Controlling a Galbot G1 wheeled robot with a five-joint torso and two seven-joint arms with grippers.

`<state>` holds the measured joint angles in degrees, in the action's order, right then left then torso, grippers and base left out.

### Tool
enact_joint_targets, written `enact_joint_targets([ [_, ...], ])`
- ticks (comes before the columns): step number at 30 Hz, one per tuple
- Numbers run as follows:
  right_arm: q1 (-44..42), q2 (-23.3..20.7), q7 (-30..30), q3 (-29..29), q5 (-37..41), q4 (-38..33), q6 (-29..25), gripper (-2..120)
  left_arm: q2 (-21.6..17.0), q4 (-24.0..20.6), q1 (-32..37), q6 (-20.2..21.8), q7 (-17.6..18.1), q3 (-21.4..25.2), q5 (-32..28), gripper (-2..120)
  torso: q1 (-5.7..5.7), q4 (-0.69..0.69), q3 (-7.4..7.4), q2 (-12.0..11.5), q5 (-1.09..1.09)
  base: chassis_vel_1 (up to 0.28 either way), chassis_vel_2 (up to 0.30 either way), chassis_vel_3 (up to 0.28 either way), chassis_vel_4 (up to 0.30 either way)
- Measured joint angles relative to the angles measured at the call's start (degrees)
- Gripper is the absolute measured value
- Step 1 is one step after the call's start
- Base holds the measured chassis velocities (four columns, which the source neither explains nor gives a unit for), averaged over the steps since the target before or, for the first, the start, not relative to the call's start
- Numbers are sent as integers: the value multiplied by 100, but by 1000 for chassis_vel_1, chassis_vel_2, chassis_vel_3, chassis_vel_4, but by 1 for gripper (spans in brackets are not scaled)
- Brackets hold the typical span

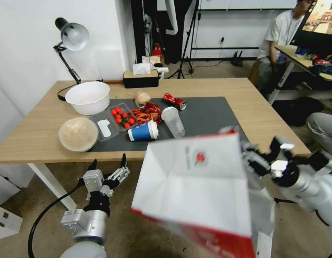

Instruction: Pick up the food delivery bag from the floor and place it on the table.

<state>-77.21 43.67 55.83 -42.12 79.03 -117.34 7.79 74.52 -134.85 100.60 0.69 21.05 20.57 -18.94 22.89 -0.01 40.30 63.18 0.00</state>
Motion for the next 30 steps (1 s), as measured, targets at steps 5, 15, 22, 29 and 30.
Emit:
enact_joint_targets([
  [5,158,-145,-1459,-272,553,-279,-417,0,-6,5,4,-19,0,-5,2,100,-2,1,-4,-7,0,0,0,0,0],
  [15,767,-372,-4244,-136,723,-521,-1180,0,-19,3,13,-32,3,7,8,100,-6,2,-9,-17,0,0,0,0,0],
  [22,1345,-456,-5659,256,685,-306,-1446,0,-6,-3,36,-47,4,-1,23,100,-9,1,-12,-22,0,0,0,0,0],
  [29,1617,-391,-6163,560,602,-34,-1462,0,-4,-28,65,-59,3,6,43,100,-10,1,-14,-25,0,0,0,0,0],
  [30,1636,-386,-6212,578,587,-3,-1449,0,-4,-34,71,-59,4,9,46,100,-10,1,-14,-25,0,0,0,0,0],
])
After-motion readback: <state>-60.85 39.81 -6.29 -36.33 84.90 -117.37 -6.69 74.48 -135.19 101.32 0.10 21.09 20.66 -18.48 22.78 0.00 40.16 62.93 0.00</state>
